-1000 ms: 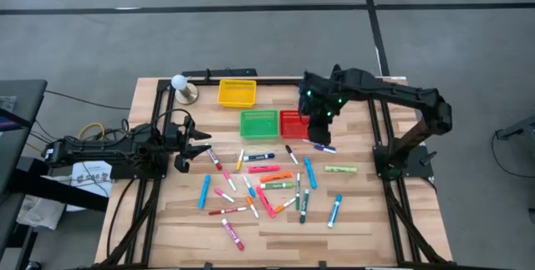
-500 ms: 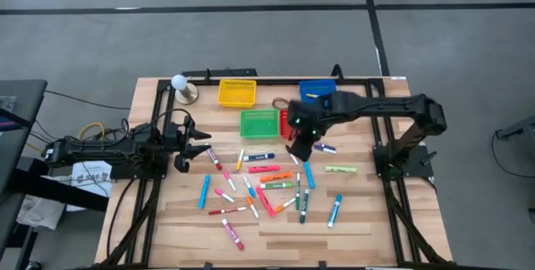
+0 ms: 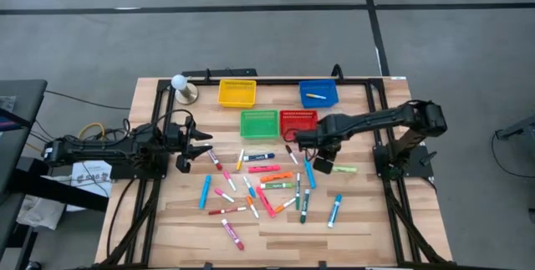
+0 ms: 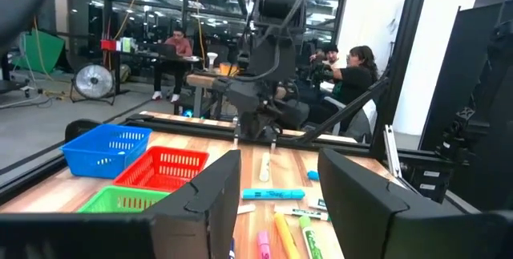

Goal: Pick & Place Markers
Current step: Put the purple highlighter into the blue bin

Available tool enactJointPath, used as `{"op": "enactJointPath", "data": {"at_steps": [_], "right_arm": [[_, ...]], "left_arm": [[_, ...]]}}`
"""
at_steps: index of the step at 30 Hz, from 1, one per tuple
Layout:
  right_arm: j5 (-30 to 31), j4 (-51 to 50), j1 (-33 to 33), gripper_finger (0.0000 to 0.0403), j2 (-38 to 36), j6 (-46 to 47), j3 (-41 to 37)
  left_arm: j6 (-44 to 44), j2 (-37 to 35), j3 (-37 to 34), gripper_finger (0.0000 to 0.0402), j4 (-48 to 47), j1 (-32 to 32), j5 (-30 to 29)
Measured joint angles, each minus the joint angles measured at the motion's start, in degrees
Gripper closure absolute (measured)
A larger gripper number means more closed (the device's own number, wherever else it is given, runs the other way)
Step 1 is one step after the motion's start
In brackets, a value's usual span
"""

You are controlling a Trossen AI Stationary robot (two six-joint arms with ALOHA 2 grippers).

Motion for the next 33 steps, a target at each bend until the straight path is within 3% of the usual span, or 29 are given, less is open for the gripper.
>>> {"op": "enactJointPath", "data": {"at_steps": [9, 16, 26, 33], "right_arm": [[0.9, 17.8, -0.1, 0.0300, -12.0, -4.9, -17.4], [-0.2, 25.4, -2.5, 0.0300, -17.9, -4.9, -24.9], [-6.6, 29.9, -5.5, 0.0300, -16.3, -9.8, -26.9], [-6.8, 30.4, -7.2, 0.0300, -13.3, -11.0, -27.5]], "left_arm": [[0.0, 0.3, 0.0, 0.0234, 0.3, 0.0, 0.0], [0.0, 0.3, 0.0, 0.0234, 0.6, 0.0, 0.0], [-0.2, 0.3, 0.0, 0.0234, 1.0, 0.0, 0.0], [-0.4, 0.3, 0.0, 0.0234, 1.2, 0.0, 0.0]]}}
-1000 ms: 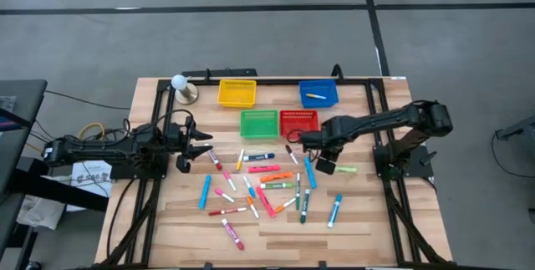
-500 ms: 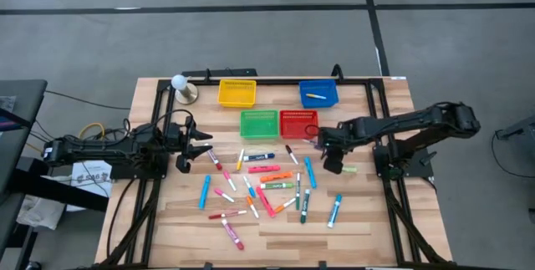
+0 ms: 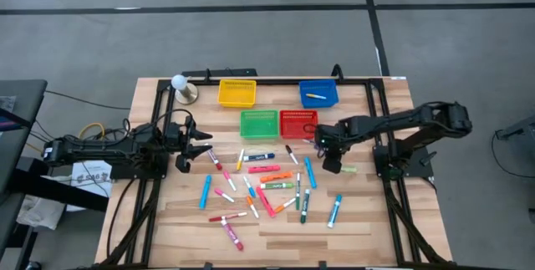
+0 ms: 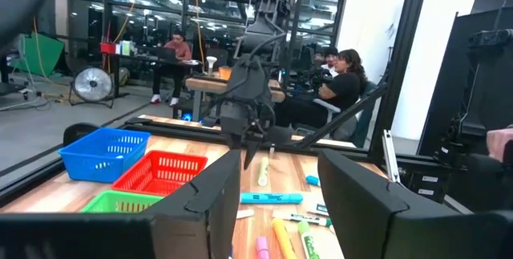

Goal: Pick & Place Markers
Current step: Put the purple highlighter into the blue bin

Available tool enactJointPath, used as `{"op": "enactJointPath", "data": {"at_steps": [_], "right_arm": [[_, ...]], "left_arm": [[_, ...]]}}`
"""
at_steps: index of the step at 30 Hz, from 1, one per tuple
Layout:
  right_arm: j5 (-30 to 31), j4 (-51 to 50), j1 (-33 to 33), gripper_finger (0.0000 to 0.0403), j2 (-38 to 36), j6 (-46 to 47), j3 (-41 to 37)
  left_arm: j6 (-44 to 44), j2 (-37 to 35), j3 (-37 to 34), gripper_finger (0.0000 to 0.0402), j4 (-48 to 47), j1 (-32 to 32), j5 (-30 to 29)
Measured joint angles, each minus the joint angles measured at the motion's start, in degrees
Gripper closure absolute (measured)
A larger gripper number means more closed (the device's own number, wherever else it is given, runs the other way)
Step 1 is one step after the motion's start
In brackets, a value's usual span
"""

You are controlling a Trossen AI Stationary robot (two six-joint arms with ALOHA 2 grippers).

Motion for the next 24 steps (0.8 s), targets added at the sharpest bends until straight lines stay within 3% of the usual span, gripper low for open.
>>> {"op": "enactJointPath", "data": {"at_steps": [24], "right_arm": [[0.4, 5.2, -2.6, 0.0300, 0.1, -0.9, -1.9]], "left_arm": [[0.0, 0.0, 0.0, 0.0234, 0.4, 0.0, 0.0]]}}
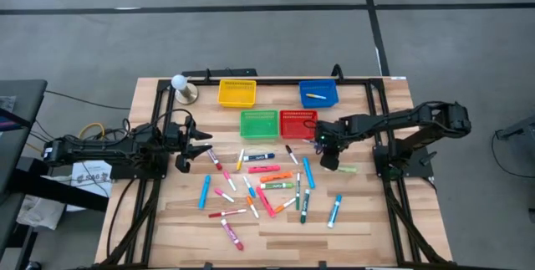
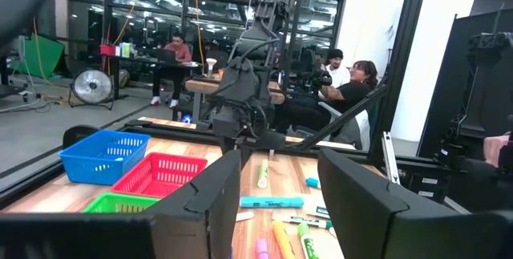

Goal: Pick & Place Markers
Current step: Put the purple highlighter into the blue bin

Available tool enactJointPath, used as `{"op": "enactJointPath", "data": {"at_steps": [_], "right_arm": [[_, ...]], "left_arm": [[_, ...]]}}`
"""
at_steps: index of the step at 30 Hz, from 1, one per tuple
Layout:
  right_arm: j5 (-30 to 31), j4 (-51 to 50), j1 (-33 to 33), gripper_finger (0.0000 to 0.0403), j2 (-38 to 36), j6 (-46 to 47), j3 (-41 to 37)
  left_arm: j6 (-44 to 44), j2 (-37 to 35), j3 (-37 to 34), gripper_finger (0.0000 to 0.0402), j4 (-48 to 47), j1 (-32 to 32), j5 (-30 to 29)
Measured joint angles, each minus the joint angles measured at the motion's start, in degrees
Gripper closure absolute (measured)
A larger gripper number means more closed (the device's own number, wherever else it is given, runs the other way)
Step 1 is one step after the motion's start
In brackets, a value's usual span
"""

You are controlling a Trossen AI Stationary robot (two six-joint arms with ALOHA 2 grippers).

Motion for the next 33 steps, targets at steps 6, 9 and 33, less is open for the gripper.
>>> {"op": "enactJointPath", "data": {"at_steps": [6, 9, 33], "right_arm": [[2.8, 1.2, 0.0, 0.0300, 0.0, 0.1, -0.1], [2.8, 1.6, 0.0, 0.0300, 0.0, 0.0, -0.1], [2.5, 3.8, 0.1, 0.0301, 6.1, 0.0, 0.0]], "left_arm": [[0.0, 0.0, 0.0, 0.0234, 0.0, 0.0, 0.0], [0.0, 0.0, 0.0, 0.0234, 0.0, 0.0, 0.0], [0.0, 0.4, 0.0, 0.0234, 0.1, 0.0, 0.0]]}}
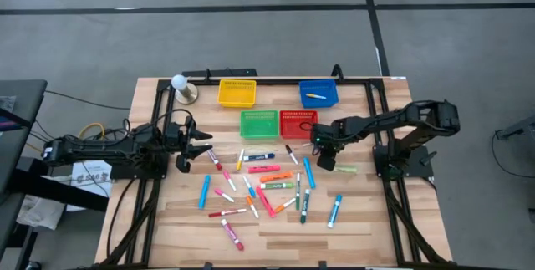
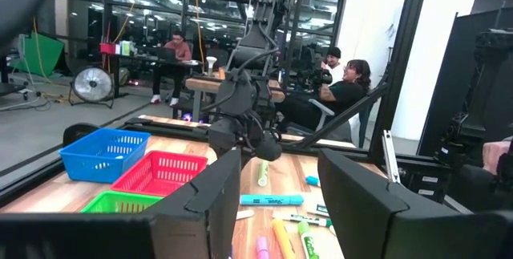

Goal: Pick & Place Markers
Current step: Put the purple highlighter into the blue bin

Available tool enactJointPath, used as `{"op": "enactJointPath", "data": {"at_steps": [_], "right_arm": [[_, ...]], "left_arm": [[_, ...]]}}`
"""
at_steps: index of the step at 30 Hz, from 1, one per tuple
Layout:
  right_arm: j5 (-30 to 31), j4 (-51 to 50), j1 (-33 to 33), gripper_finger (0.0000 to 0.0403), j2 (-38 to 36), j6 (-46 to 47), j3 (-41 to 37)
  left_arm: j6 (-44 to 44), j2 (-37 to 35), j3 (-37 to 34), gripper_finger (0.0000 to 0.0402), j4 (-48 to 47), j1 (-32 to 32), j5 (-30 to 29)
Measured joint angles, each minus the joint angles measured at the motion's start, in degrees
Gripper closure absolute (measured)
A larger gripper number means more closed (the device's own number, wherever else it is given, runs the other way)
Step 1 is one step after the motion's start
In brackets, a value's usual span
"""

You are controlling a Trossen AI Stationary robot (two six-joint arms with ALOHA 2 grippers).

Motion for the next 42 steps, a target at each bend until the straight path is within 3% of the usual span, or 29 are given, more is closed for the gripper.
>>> {"op": "enactJointPath", "data": {"at_steps": [4, 12, 21, 25, 30, 42], "right_arm": [[-0.6, -0.2, 0.0, 0.0313, 0.3, 0.2, 0.0], [-2.3, -0.3, 0.1, 0.0377, 0.3, 1.1, 0.0], [-2.6, -0.5, 0.1, 0.0358, 0.3, 4.6, 0.0], [-2.9, -1.6, 0.6, 0.0372, -0.1, 4.7, 0.4], [-7.3, -6.8, 1.7, 0.0381, -1.0, 4.7, 3.2], [-7.8, -29.0, 5.3, 0.0381, -6.1, 2.5, 19.8]], "left_arm": [[0.0, 0.0, 0.0, 0.0234, 0.0, 0.0, 0.0], [0.0, 0.0, 0.0, 0.0234, 0.0, 0.0, 0.0], [0.0, 0.0, 0.0, 0.0234, 0.0, 0.0, 0.0], [0.0, 0.0, 0.0, 0.0234, 0.0, 0.0, 0.0], [0.0, 0.1, 0.0, 0.0234, 0.0, 0.0, 0.0], [0.0, 0.2, 0.0, 0.0234, -0.1, 0.0, 0.0]]}}
